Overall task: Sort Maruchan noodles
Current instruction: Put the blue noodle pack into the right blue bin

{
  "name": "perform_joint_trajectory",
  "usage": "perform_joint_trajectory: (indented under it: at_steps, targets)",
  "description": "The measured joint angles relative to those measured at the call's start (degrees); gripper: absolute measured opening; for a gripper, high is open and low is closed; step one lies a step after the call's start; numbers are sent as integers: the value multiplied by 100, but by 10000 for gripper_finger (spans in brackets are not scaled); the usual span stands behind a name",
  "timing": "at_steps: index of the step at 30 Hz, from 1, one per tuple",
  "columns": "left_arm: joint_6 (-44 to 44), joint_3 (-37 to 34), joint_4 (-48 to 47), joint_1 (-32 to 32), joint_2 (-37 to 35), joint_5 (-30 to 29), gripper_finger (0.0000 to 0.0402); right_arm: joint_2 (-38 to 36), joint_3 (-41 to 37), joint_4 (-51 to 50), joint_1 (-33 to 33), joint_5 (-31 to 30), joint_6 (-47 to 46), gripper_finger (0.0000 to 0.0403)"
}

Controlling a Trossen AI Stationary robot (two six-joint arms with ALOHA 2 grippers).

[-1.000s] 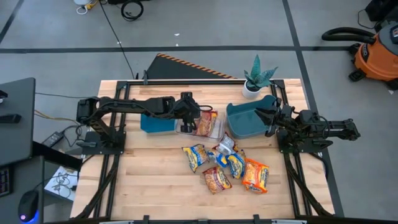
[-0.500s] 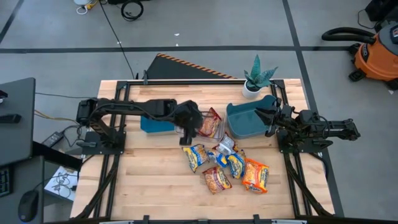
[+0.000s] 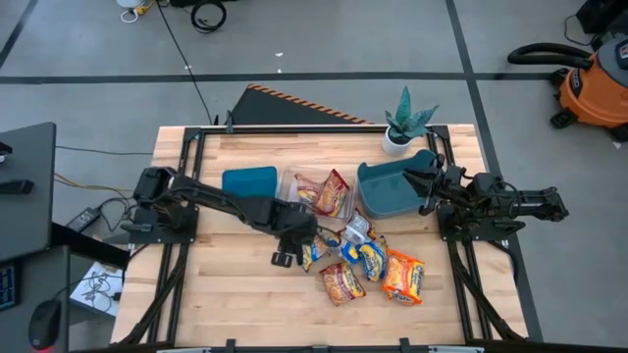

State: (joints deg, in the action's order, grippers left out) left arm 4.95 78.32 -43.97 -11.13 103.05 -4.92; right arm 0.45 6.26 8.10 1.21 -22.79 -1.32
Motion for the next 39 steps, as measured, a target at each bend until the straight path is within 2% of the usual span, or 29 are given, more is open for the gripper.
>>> perform_joint_trajectory:
  at_steps: [4, 20, 26, 33, 36, 39]
  targets:
    - [-56, 0, -291, -207, 122, -844, 155, 0, 0, -14, 0, -2, 0, 78]
    - [94, 0, -291, -415, 764, -1159, 151, 2, 0, -2, -1, -4, 0, 78]
    - [130, 0, -239, -405, 764, -1156, 108, 2, 0, -4, 0, -4, -2, 78]
    - [216, 0, -201, -336, 764, -1181, 17, 2, 0, -2, 0, -4, 0, 78]
    - [331, 49, -349, -283, 764, -1142, 9, 2, 0, -2, -2, -4, 0, 78]
    - [498, 382, -779, -274, 764, -939, 9, 2, 0, -2, -1, -4, 0, 78]
